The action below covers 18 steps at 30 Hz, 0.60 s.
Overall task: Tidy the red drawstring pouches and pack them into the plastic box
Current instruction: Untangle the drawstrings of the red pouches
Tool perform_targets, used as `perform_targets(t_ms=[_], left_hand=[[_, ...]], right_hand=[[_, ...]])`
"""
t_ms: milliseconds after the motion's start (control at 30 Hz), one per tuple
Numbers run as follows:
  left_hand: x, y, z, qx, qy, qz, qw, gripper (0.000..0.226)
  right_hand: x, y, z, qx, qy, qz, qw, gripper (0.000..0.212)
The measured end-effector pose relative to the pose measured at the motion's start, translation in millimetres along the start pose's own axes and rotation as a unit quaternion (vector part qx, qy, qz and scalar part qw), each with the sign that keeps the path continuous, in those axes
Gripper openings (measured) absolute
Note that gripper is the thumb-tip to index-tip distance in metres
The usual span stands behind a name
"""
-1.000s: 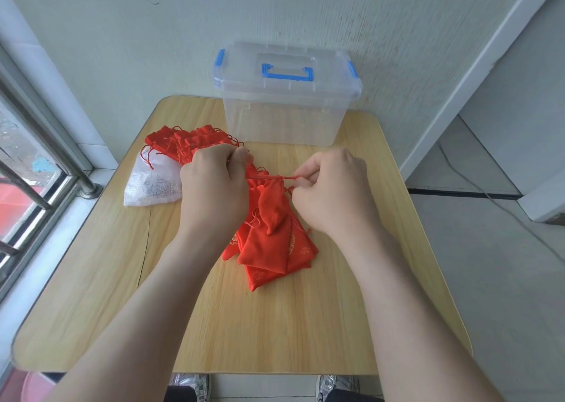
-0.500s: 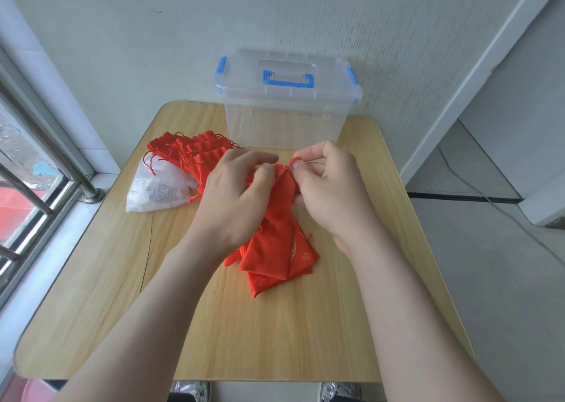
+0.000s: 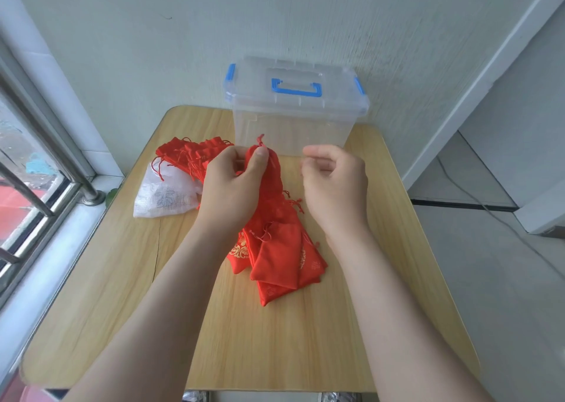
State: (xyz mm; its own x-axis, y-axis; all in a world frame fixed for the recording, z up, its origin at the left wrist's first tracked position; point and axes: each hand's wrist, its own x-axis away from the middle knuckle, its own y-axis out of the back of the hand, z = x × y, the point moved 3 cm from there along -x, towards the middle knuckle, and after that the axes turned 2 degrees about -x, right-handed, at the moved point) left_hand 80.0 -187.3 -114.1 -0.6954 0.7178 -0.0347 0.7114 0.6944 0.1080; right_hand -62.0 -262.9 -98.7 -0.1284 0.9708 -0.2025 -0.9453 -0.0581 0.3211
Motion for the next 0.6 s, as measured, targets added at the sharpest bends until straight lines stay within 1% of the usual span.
perform_targets(t_ms=[67,133,200,333,467,533,600], left_hand=[[-2.6,-1.2,1.2,0.056,0.045,0.004,0.997,0.020],[-3.1,-2.4,0.8,0.084,0.066,0.009,0.994,0.015],[-5.2,-2.9,1.3,0.070,0.063,-0.002,0.996,0.014],[-11.5,-4.2,3.4,0.036,0.048,-0.025,0.998,0.019],[-14.6,-6.7,5.7,0.035,0.062,-0.028,0.997,0.032],[-14.6,-7.8,5.7,0.037,0.068,-0.029,0.997,0.033],[-12.9,-9.3,4.7,0.034,0.071,-0.028,0.997,0.031]], right_hand=[[-7.4,-6.0,1.0,0.044,0.025,-0.015,0.999,0.023],[-20.5,-18.6,0.5,0.100,0.067,-0.030,0.992,0.025],[-36.8,-32.3,-0.1,0.167,0.110,-0.045,0.979,0.030],[-68.2,-52.4,1.2,0.262,0.172,-0.107,0.943,0.052],[-90.1,-65.1,3.5,0.331,0.189,-0.089,0.920,0.064],[-96.5,-65.9,6.8,0.362,0.203,-0.097,0.904,0.065],[-101.4,-64.1,8.6,0.382,0.203,-0.091,0.897,0.065]])
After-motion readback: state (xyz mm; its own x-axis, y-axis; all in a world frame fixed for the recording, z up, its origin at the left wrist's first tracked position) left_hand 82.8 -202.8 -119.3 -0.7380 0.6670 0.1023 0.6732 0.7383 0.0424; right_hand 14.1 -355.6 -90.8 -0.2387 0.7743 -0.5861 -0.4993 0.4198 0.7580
